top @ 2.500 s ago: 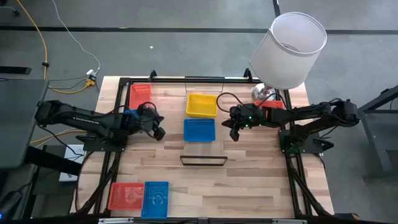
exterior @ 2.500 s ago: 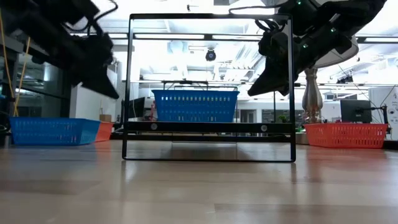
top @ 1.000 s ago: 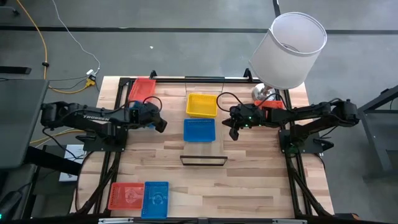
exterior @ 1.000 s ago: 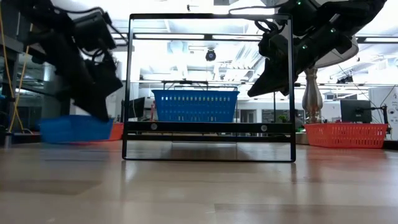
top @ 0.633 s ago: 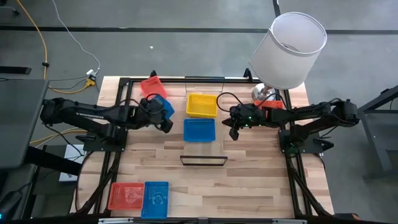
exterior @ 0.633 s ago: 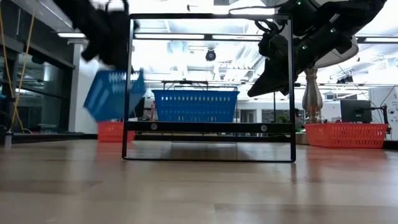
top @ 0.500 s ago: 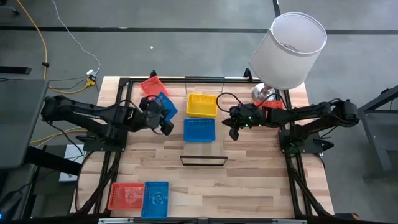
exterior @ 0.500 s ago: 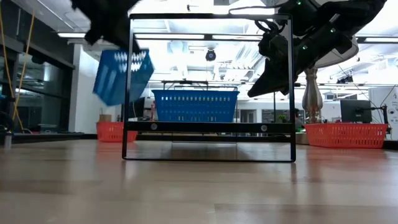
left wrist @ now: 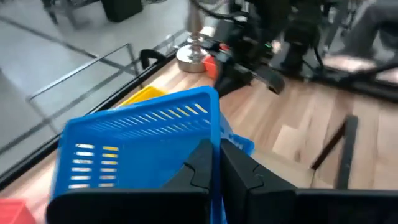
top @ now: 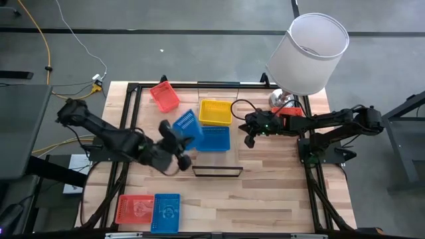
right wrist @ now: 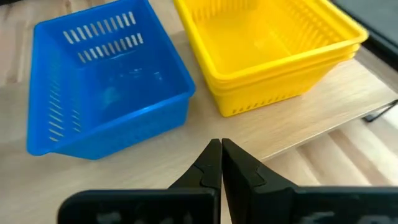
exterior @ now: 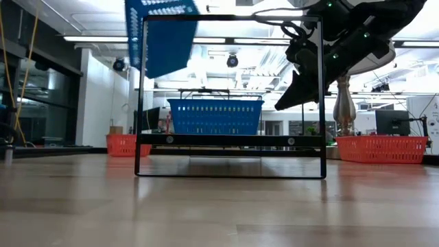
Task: Stack baskets on shelf by color
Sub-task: Stack the top blue bin on top of the blue bin on the shelf
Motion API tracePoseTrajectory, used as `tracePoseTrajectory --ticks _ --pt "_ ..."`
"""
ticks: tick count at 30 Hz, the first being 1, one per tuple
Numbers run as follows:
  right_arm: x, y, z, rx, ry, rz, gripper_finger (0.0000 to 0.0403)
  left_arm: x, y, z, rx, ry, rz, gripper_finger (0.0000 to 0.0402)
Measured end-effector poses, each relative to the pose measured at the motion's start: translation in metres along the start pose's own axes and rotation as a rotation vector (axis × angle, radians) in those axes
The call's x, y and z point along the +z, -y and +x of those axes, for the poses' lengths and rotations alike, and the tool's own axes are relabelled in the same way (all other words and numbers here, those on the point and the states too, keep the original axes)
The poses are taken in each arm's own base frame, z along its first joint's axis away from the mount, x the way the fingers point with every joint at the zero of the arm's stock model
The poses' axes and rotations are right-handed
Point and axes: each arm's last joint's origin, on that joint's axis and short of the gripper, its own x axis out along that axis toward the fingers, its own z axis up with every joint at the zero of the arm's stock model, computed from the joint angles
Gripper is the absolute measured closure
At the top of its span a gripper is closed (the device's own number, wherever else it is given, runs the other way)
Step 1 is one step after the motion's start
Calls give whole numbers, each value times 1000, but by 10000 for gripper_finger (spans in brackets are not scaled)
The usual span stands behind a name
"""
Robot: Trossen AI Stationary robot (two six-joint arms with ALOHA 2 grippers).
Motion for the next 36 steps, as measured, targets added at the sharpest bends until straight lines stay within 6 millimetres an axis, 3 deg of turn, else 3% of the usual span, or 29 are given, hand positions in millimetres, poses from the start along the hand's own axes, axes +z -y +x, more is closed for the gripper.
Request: tracePoseTrajectory --ticks 3,10,16,18,25,30,36 --pt "-1 1 0 -38 -8 -38 403 7 23 10 -16 -18 194 401" --pt "-5 4 0 -105 -36 -70 403 17 61 27 -199 -47 834 398" --pt "-5 4 0 -107 -42 -71 403 10 61 28 -277 -76 1550 397" --pt "-5 4 0 -107 -42 -71 403 8 56 30 -255 -111 1694 397" --pt "-5 4 0 -108 -42 -67 403 -2 36 43 -260 -284 1800 398" --pt "-5 4 0 -108 -40 -49 403 -20 34 53 -322 -300 1856 399" --pt "-5 4 0 -108 -37 -22 403 -52 29 64 -339 -331 2117 400"
